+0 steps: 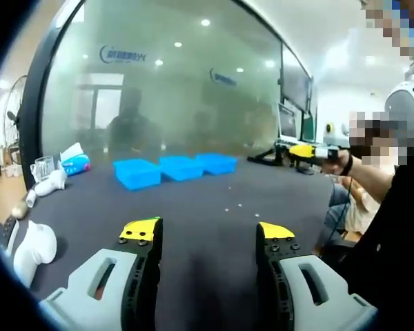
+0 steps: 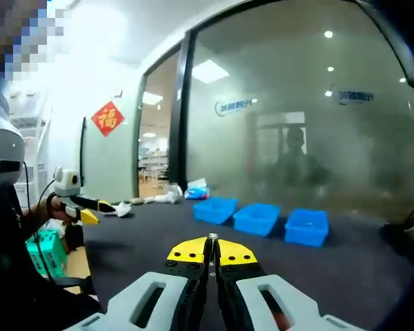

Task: Sort the screws, nuts, and washers into the corresponding bins

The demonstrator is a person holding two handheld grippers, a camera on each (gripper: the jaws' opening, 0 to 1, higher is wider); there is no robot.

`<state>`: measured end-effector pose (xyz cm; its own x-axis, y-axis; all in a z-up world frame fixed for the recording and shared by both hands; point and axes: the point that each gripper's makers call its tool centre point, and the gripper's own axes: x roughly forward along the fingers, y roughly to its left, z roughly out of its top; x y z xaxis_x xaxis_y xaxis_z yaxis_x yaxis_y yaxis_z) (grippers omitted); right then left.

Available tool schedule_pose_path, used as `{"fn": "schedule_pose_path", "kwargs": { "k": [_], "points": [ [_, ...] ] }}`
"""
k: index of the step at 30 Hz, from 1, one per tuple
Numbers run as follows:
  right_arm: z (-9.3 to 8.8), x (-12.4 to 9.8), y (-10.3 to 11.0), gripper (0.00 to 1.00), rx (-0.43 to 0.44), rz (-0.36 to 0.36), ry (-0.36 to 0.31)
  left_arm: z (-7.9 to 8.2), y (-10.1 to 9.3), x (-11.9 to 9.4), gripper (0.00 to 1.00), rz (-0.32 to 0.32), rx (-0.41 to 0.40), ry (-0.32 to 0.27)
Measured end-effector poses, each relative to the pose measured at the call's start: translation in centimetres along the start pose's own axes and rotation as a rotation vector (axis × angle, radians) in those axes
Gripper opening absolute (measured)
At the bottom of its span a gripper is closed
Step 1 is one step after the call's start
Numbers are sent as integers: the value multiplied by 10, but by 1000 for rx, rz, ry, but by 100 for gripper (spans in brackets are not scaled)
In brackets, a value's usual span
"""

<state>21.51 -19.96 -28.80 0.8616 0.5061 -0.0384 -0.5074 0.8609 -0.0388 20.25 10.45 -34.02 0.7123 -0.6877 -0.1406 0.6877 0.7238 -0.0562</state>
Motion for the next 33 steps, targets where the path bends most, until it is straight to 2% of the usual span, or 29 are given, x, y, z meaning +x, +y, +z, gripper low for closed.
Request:
{"fn": "schedule_pose_path", "kwargs": {
  "k": [5, 12, 17, 23, 25, 29, 30, 31, 33],
  "points": [
    [1, 4, -18, 1, 2, -37, -12, 2, 0, -1, 53, 2, 4, -4],
    [8, 29, -62, 1, 38, -114, -32, -1, 5, -2, 53, 12, -6, -6],
    [13, 60, -94, 1, 15, -149, -29, -4, 6, -2, 53, 12, -14, -3],
    [0, 103, -130, 1, 29, -164, 10, -6, 9, -3, 53, 17, -23, -2],
    [-4, 118, -144, 1, -2, -187, 35, -8, 12, -3, 53, 22, -28, 0],
    [-4, 135, -158, 1, 44, -183, 29, -11, 15, -1, 52, 27, -36, 4],
    [-4, 143, -162, 1, 32, -185, 28, -12, 16, 0, 52, 29, -37, 8],
    [-7, 148, -168, 1, -1, -199, 53, -13, 17, 0, 52, 30, -37, 10],
    [-6, 162, -177, 1, 3, -209, 53, -13, 17, 0, 52, 30, -43, 10]
  ]
}}
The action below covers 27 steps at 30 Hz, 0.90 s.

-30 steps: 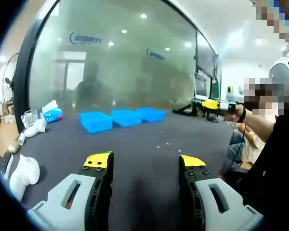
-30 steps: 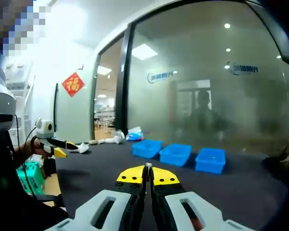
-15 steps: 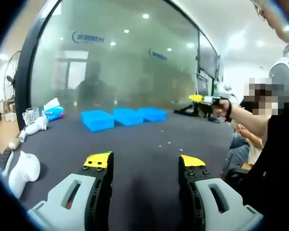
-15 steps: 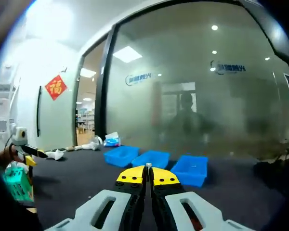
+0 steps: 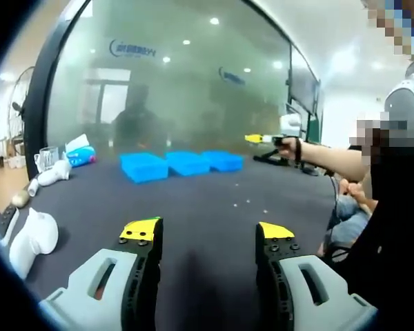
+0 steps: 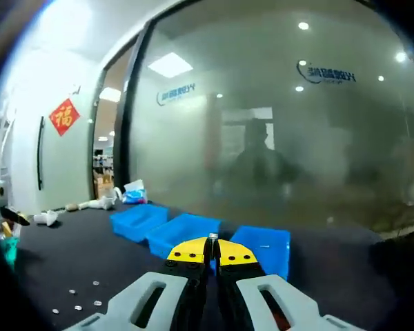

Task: Sort the screws, nuts, and washers into the corresponding bins

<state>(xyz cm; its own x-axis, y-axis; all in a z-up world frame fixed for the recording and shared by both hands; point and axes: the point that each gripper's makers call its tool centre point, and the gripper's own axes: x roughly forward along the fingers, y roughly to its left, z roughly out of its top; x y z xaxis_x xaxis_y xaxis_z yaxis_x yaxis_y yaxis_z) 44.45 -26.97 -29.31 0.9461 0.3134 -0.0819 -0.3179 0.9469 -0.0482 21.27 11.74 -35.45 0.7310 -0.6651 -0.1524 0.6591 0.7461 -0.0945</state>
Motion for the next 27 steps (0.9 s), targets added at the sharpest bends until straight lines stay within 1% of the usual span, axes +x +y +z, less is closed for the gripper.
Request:
{"fn": "schedule_pose_path", "kwargs": {
  "k": [2, 3, 4, 5, 7, 10, 13, 19, 24, 27],
  "points": [
    [-1, 11, -3, 1, -18, -13, 22, 0, 0, 1, 52, 2, -7, -4],
    [-2, 18, -5, 1, -47, -16, 28, -1, 0, 1, 52, 2, -9, -4],
    [-5, 25, -9, 1, -77, -30, 53, -1, 0, 2, 52, 2, -9, -2],
    [-6, 33, -8, 1, -56, -28, 56, -2, 0, 2, 52, 2, -9, 0],
    [-7, 45, -8, 1, -65, -28, 76, -2, 0, 1, 52, 1, -5, 3],
    [-7, 59, -15, 1, -79, -56, 92, -2, 0, 1, 52, 2, -5, 1],
    [-9, 70, -27, 1, -85, -98, 115, -2, 1, 0, 52, 4, -4, 3],
    [-15, 78, -49, 1, -70, -160, 148, -4, 3, 1, 52, 5, -12, 1],
    [-18, 77, -57, 2, -56, -172, 157, -2, 2, 1, 52, 3, -11, -1],
    [-21, 75, -57, 2, -55, -168, 166, -4, 2, 2, 52, 4, -11, 4]
  ]
}}
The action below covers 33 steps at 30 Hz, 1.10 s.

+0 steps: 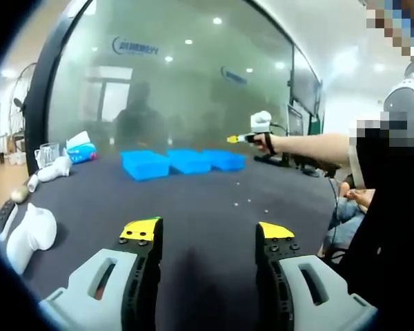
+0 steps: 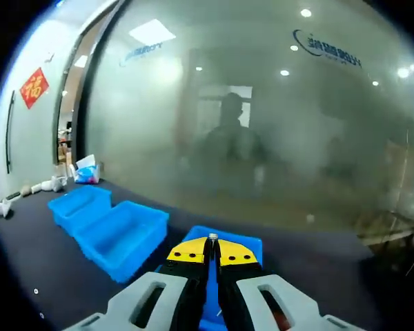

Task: Sort the screws, nuts, and washers into the corresponding bins

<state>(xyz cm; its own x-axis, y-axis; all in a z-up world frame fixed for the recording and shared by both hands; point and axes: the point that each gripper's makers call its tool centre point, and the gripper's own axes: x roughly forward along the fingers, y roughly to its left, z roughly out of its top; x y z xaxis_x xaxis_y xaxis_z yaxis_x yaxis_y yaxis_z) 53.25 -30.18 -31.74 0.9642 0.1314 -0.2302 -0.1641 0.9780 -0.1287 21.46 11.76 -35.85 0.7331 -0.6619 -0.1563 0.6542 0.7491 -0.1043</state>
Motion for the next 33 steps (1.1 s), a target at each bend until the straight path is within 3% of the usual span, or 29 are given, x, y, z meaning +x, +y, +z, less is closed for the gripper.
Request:
{"fn": "schedule_pose_path", "kwargs": {
  "k": [6, 10, 16, 25, 29, 33],
  "points": [
    [-5, -2, 4, 4, -20, 19, 4, -1, -1, 3, 52, -3, -3, 5],
    [-1, -7, 8, 23, -56, 35, -32, -1, -2, 3, 52, -7, -3, 5],
    [7, -16, 11, 39, -66, 49, -79, -1, -5, 5, 52, -13, 0, 9],
    [5, -44, 19, 42, -30, 71, -109, 0, -9, 7, 52, -22, 4, 11],
    [1, -63, 25, 43, -16, 88, -125, 1, -10, 7, 52, -22, 8, 8],
    [-4, -96, 40, 43, 10, 125, -151, 4, -12, 7, 52, -24, 12, 4]
  ]
}}
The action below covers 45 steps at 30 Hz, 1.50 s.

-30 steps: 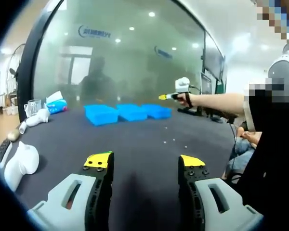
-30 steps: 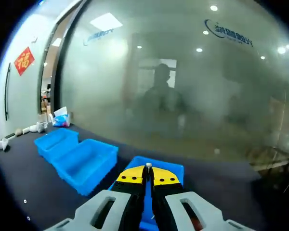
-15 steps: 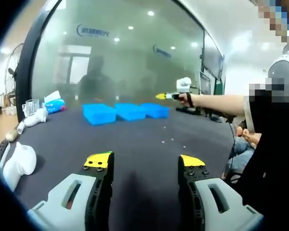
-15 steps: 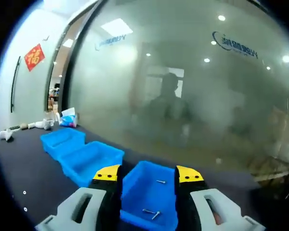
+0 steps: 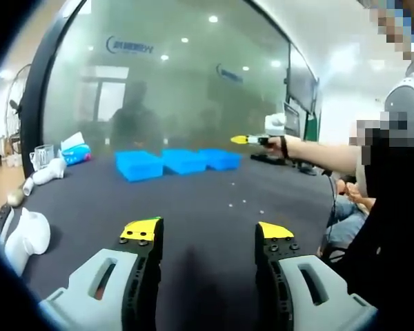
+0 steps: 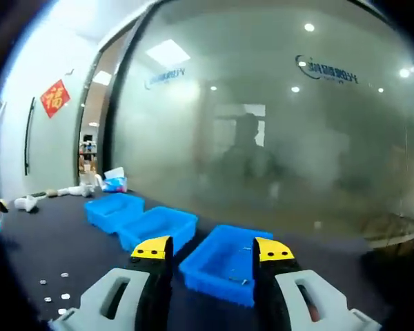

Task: Sort the screws, nuts, and washers into the corresponding bins

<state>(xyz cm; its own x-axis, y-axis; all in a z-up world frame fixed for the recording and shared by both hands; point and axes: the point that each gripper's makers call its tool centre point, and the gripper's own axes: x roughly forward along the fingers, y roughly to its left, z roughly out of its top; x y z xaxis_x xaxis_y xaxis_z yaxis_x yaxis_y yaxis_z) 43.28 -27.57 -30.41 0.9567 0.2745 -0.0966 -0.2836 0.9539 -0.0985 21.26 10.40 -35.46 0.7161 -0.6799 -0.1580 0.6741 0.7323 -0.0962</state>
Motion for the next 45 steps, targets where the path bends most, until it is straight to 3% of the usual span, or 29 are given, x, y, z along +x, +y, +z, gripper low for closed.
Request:
{"fn": "schedule_pose_path", "kwargs": {
  "k": [9, 14, 21, 26, 37, 45],
  "points": [
    [-2, -79, 55, 42, 28, 116, -28, 1, -5, 2, 53, -8, 5, 0],
    [-8, -117, 79, 42, 17, 146, -44, 2, -7, 2, 53, -9, 9, 0],
    [-23, -155, 95, 41, 33, 192, -45, 6, -7, 2, 53, -15, 12, -9],
    [-34, -175, 103, 41, -5, 212, -31, 5, -9, 1, 53, -21, 12, -8],
    [-50, -207, 111, 39, 14, 239, 14, 6, -8, -1, 53, -22, 21, -8],
    [-59, -218, 133, 40, -46, 346, 80, 3, -17, 2, 53, -57, 24, 7]
  ]
}}
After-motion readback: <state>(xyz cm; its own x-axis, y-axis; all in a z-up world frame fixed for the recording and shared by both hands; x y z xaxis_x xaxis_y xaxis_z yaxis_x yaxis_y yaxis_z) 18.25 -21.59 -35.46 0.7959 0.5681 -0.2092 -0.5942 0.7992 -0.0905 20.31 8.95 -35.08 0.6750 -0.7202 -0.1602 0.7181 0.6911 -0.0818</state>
